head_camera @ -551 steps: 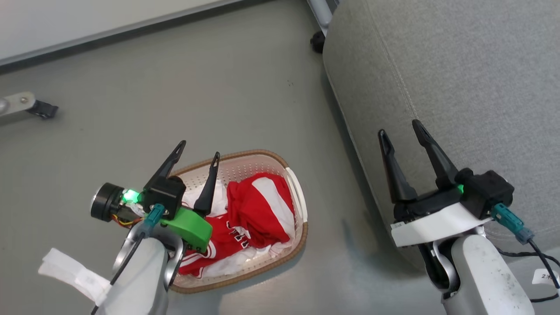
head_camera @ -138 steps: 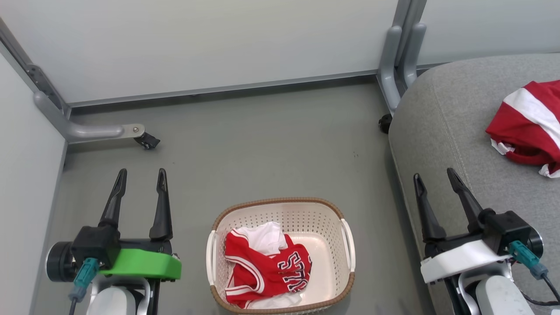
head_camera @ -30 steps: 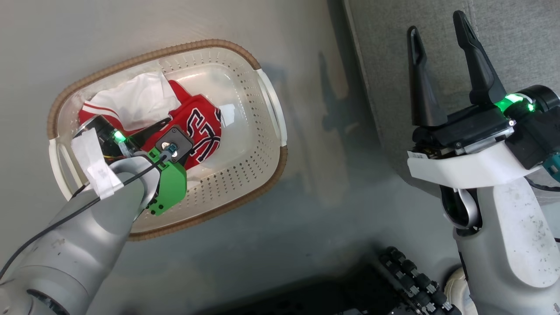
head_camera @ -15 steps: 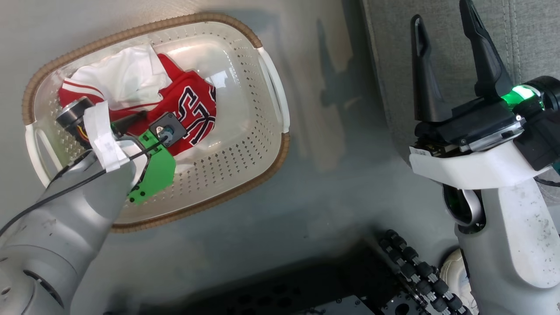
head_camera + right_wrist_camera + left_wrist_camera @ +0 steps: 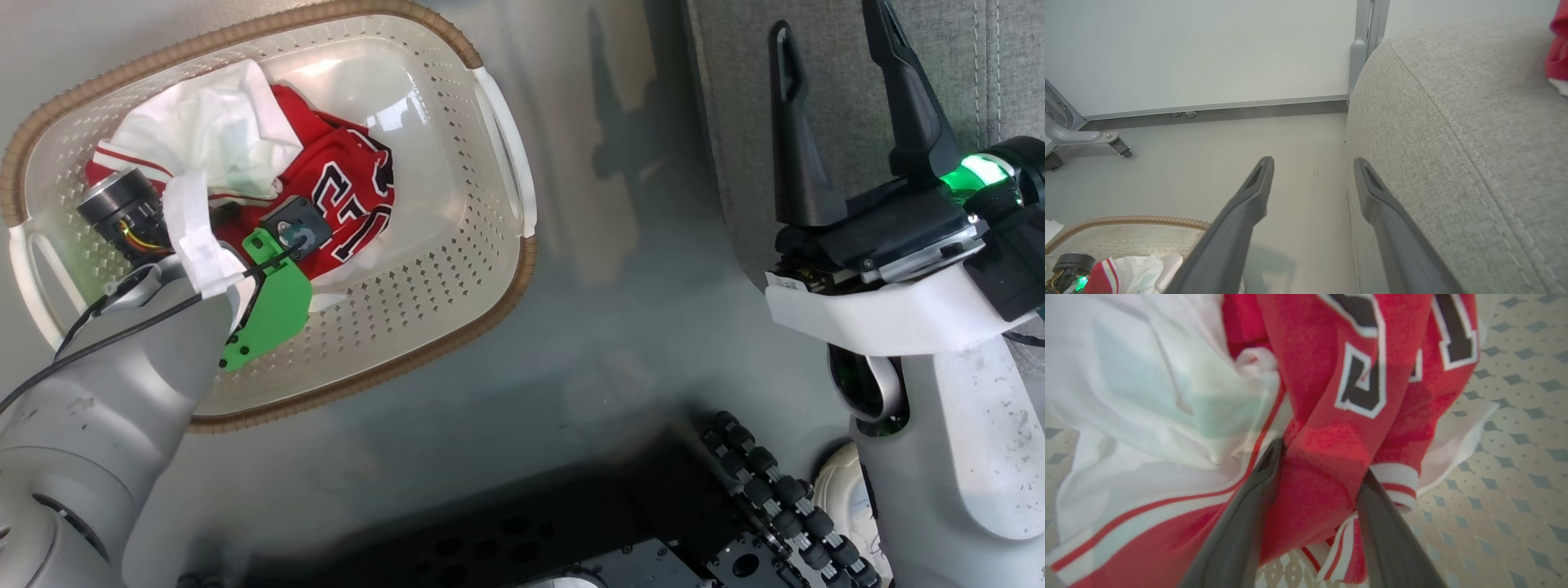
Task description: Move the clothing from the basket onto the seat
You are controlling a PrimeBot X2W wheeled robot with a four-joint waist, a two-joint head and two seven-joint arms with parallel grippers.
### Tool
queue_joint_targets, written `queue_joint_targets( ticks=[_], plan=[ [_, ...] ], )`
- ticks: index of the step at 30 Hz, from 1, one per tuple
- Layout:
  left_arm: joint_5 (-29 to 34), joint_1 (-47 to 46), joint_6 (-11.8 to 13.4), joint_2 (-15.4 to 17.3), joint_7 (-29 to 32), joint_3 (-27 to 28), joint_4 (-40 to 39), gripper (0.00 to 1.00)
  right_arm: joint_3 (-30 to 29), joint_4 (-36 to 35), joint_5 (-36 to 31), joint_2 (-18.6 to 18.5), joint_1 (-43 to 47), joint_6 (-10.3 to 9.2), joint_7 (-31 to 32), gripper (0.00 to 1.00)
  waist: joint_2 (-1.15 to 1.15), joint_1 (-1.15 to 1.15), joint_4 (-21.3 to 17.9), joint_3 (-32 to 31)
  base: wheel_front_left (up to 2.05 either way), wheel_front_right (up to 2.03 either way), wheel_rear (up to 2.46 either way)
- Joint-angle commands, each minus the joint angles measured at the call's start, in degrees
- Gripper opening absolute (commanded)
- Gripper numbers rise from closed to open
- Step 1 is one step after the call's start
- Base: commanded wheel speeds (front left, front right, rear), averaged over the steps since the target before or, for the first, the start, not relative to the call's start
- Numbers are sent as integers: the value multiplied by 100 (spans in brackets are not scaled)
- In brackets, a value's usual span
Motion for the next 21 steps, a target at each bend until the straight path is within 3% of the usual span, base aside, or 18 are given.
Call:
queue_joint_targets(
  ticks=[1,11,21],
  plan=[
    [52,-31,14,-6,5,-3,-29,0,-18,-26,-12,-12,-28,-4,-14,100,0,-1,7,-8,0,0,0],
    [18,103,14,-163,-181,-3,-289,0,-55,79,-102,-12,-64,-4,-14,100,0,-1,164,-258,0,0,0],
    [-120,238,14,-437,-770,-4,-538,0,-51,293,-191,-13,-44,-4,-14,100,0,-1,415,-880,0,0,0]
  ],
)
